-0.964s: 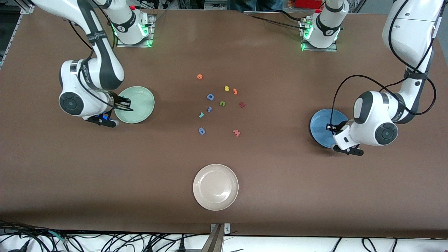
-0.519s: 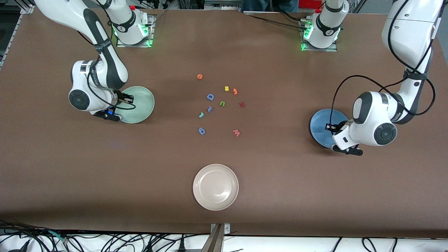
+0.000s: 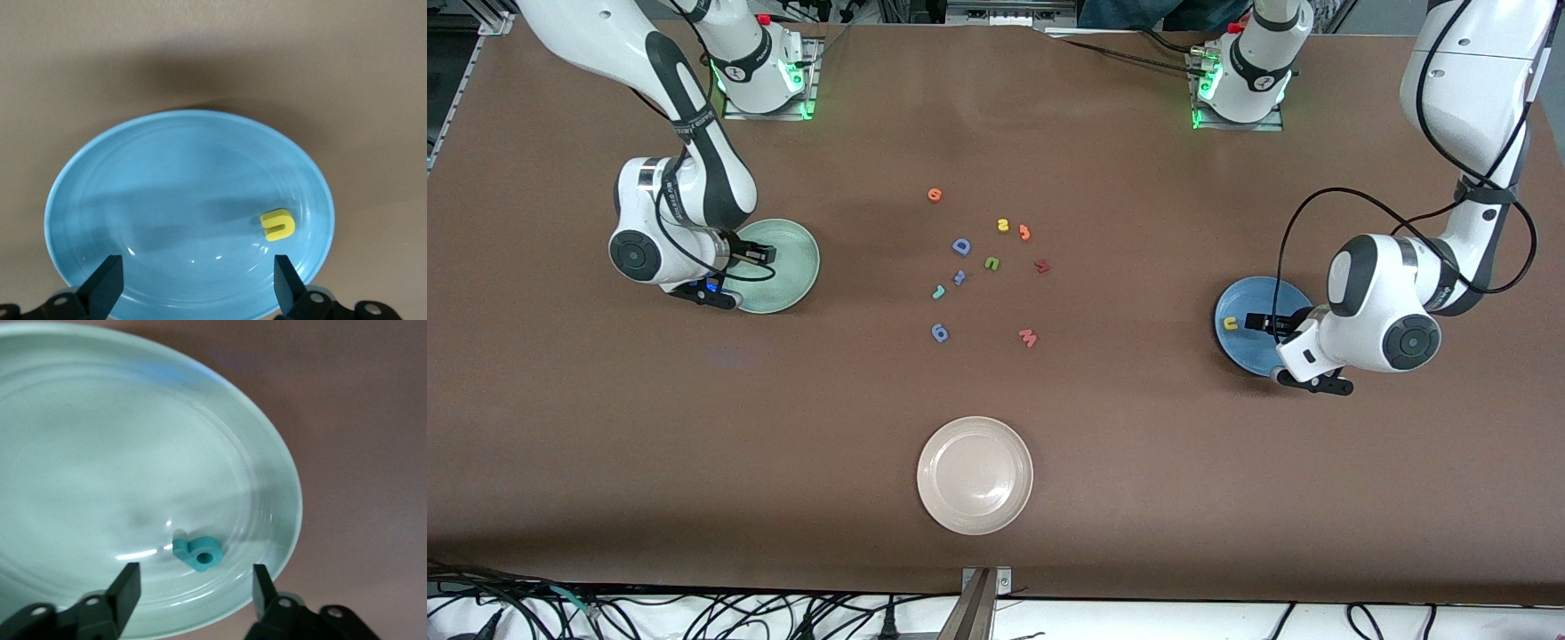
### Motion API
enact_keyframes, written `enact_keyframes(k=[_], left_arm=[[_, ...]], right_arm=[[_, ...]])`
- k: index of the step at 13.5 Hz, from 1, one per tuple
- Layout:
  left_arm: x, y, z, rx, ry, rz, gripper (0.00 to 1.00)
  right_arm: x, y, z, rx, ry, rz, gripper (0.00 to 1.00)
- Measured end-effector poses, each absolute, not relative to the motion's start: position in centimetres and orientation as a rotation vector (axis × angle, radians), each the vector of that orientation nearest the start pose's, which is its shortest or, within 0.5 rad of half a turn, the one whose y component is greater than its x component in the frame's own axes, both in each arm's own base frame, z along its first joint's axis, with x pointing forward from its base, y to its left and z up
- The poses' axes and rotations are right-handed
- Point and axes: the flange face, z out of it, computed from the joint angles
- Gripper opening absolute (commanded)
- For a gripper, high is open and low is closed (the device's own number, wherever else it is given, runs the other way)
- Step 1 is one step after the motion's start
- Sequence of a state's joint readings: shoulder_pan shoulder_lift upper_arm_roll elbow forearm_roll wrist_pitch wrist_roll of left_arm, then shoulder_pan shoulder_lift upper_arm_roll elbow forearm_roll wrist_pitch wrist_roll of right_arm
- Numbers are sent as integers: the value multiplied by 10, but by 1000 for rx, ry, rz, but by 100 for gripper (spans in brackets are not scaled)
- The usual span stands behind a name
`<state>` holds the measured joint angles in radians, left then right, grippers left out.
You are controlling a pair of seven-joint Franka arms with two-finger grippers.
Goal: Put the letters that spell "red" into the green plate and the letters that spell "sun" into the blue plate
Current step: 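Release the teal b on the green plate, then return both grippers to letters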
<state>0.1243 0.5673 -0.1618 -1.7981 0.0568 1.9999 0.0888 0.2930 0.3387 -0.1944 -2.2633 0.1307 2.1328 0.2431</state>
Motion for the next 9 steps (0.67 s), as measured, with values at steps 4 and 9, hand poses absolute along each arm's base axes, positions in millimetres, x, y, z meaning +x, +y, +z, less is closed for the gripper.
enact_keyframes(k=[4,9], left_arm=[[621,-57,236,-3129,332,484,100],[601,-190,315,-3244,171,360,99]], right_arm=[[488,97,242,-2969,523,724,99],[459,217,281,-2966,836,650,98]])
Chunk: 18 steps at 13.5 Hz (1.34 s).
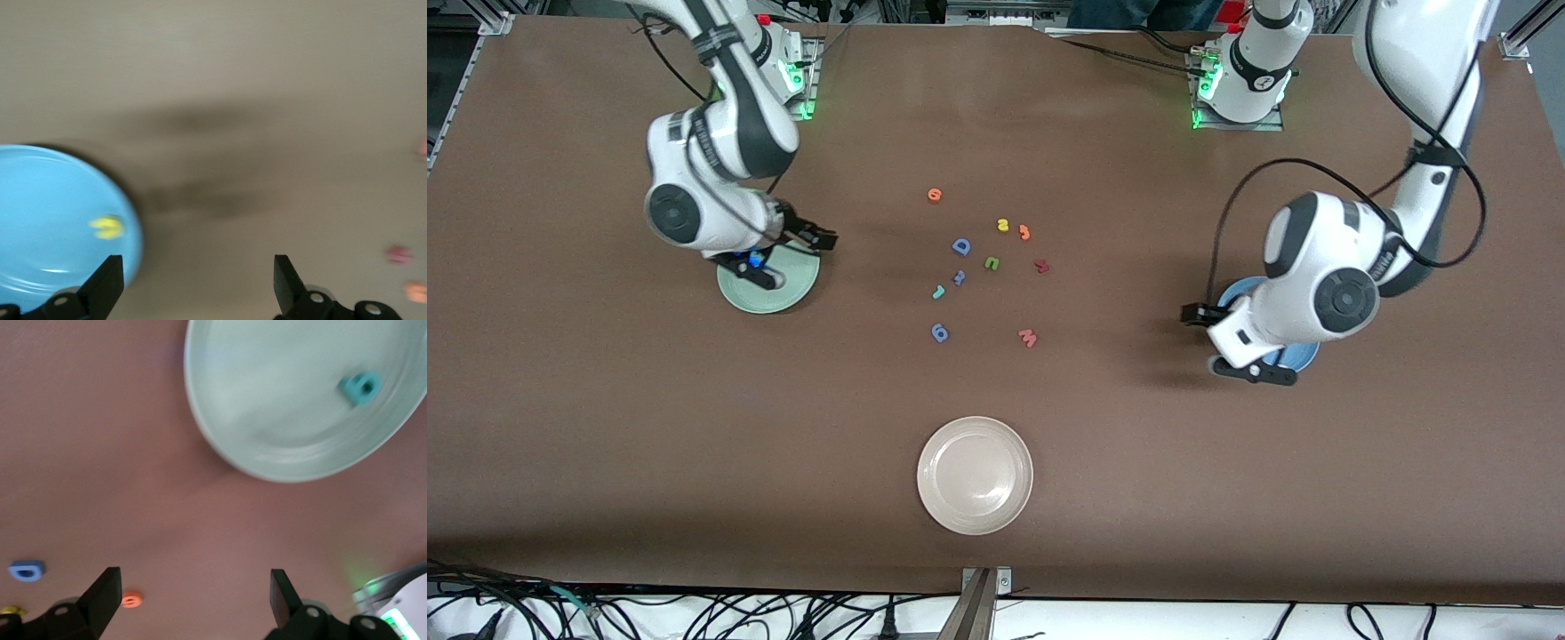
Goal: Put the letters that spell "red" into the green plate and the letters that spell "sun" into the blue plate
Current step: 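Release the teal b on the green plate, then return both grippers to letters, then grasp the orange letter with the right gripper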
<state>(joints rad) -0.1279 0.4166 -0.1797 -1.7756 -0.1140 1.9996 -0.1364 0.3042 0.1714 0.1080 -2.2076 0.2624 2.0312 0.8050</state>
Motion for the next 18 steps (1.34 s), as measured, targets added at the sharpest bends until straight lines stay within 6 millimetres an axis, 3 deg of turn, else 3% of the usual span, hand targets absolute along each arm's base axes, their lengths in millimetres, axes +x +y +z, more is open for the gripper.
enact_keyframes(k=[3,5,7,10,12,13,14,16,18], left_arm=[[563,-281,362,-3329,152,340,99],[524,-345,388,-3329,191,315,99],[490,-390,402,-3313,238,300,99],[471,-425,431,-3309,179,196,99],[464,-443,458,-3347,189,136,99],[462,-451,462,-3369,199,102,99],[460,-460,457,-3392,210,66,99],[456,-477,429,-3402,238,63,99],[448,-490,405,-3373,292,77,99]], right_arm=[[434,287,282,-2903,1014,573,98],[419,317,274,-2875,1090,554,98],[404,342,261,-2850,1127,540,98],[382,367,228,-2806,1160,511,98],[370,368,203,-2796,1163,511,98],[364,368,190,-2784,1162,495,98],[356,369,179,-2774,1160,481,98],[343,368,160,-2768,1158,480,98],[335,372,156,-2771,1157,499,98]])
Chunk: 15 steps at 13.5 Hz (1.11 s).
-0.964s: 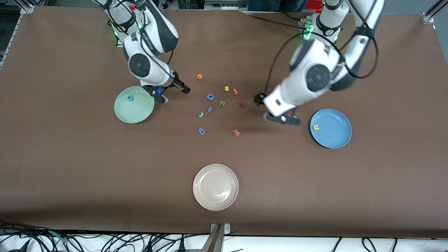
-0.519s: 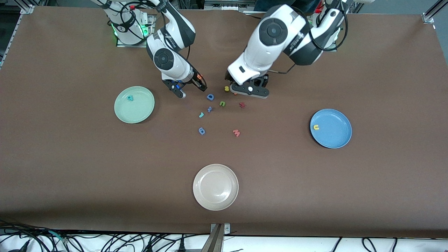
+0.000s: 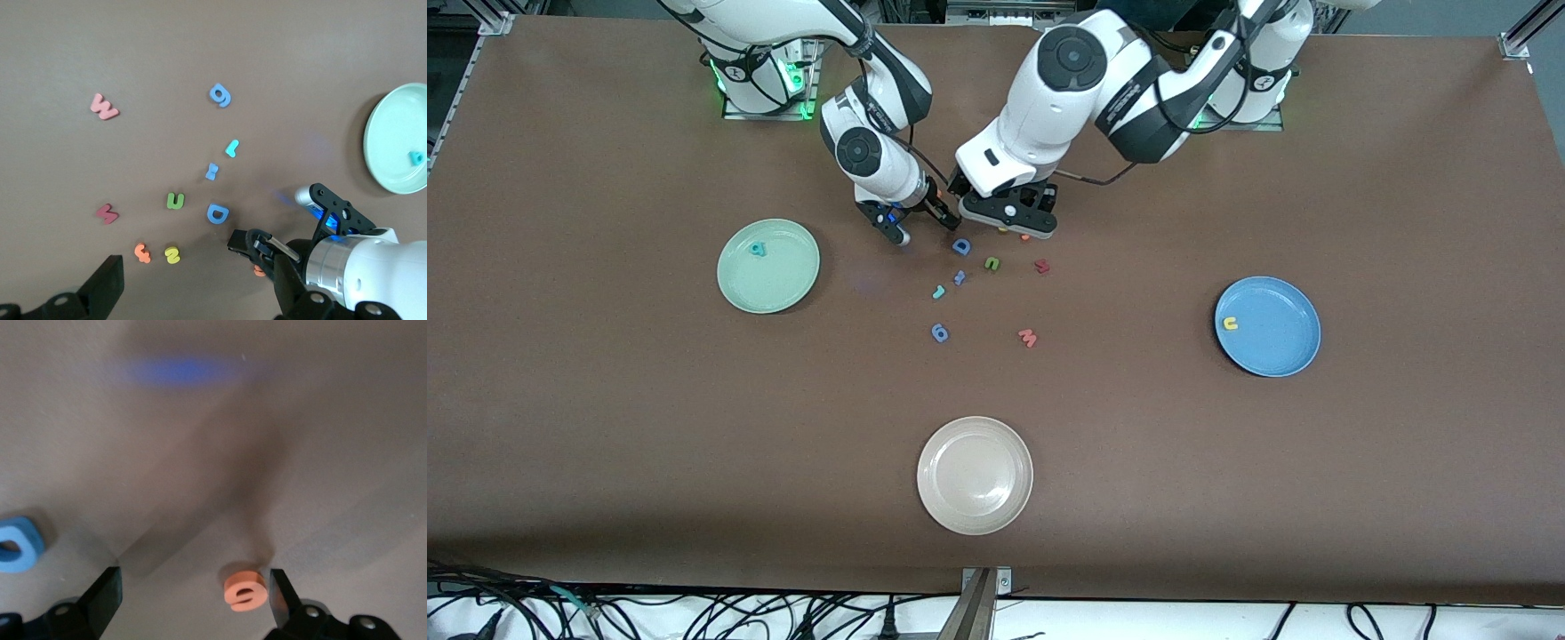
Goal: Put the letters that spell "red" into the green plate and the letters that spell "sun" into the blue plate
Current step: 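Grasp the orange letter with the right gripper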
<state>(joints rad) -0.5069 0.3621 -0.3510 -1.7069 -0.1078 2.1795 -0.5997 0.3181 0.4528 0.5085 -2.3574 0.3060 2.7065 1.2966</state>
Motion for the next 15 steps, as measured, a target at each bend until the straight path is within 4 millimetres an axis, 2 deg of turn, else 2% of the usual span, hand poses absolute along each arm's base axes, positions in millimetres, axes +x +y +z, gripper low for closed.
enact_keyframes(k=[2,4,8,11,12,14,15], left_arm=[[444,-495,394,-3330,353,53,99],[450,-491,397,-3328,353,27,99],[481,-464,402,-3331,374,-18,99],[492,-452,400,-3329,364,-23,99],[496,-449,398,-3331,352,-25,99],[502,-444,397,-3334,335,-28,99],[503,-443,396,-3334,332,-27,99]], right_arm=[[327,381,159,-2766,1160,510,98],[317,388,161,-2767,1160,525,98],[301,384,155,-2795,1156,548,98],[297,380,153,-2803,1157,548,93],[296,379,154,-2806,1156,546,83],[296,378,155,-2807,1155,540,54],[296,379,156,-2805,1154,535,45]])
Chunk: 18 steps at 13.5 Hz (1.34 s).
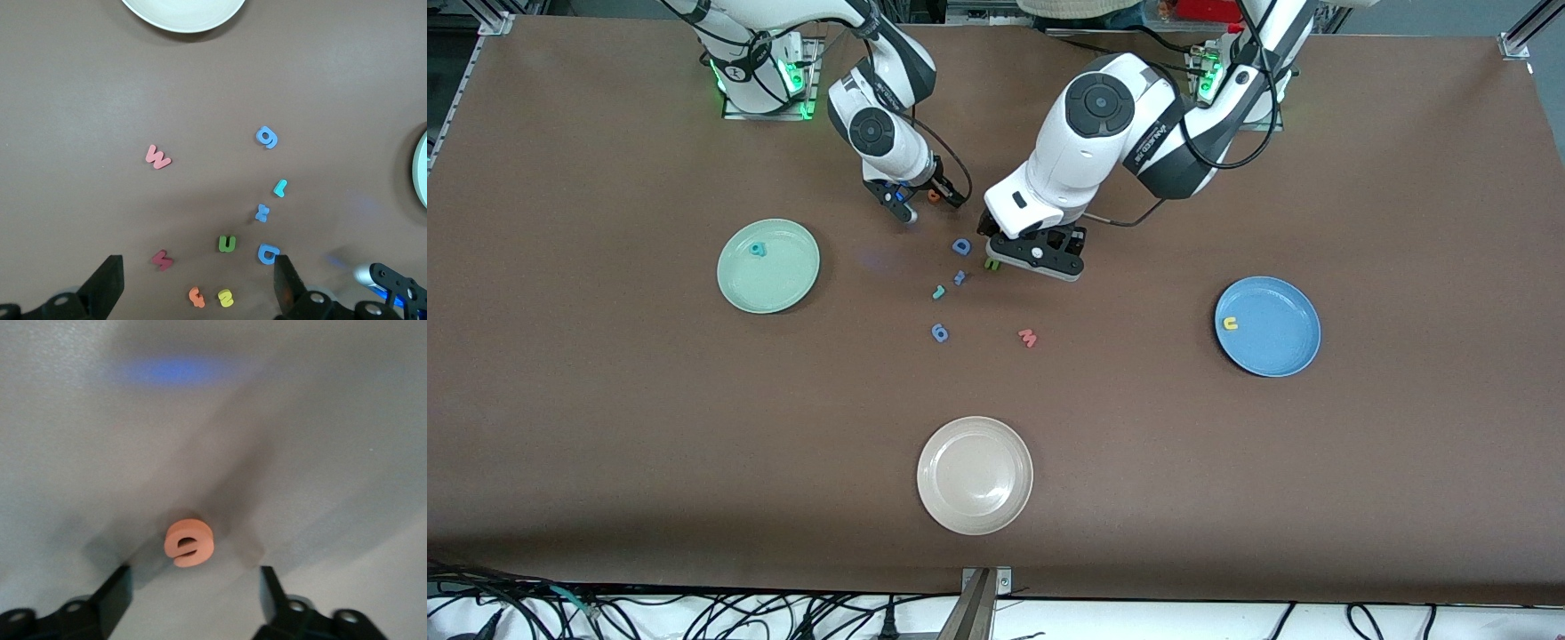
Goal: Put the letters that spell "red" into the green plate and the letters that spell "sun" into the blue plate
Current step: 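Grasp the orange letter with the right gripper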
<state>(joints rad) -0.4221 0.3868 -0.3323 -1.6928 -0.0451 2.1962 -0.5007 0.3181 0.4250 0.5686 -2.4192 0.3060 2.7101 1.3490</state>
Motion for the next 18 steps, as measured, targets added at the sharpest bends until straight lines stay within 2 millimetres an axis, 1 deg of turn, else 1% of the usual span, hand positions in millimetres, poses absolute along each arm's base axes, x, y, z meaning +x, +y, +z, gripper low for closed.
enact_keyframes(k=[1,4,5,6,8,12,15,18], left_arm=[[503,-443,396,-3335,332,-28,99],[503,-443,397,-3336,332,-30,99],[503,-443,397,-3336,332,-31,99],[503,-443,397,-3336,332,-31,99],[503,-443,398,-3337,332,-32,100],[498,-450,398,-3338,354,-34,100],[496,-452,399,-3338,362,-33,100],[496,-452,399,-3338,362,-33,100]], right_arm=[[297,379,157,-2804,1153,532,43],[296,378,159,-2809,1146,530,45],[296,378,159,-2812,1137,529,49],[296,378,159,-2814,1130,529,50],[295,376,159,-2822,1112,525,58],[298,367,163,-2843,1091,511,58],[310,355,163,-2860,1043,490,57],[313,352,163,-2864,1030,485,57]])
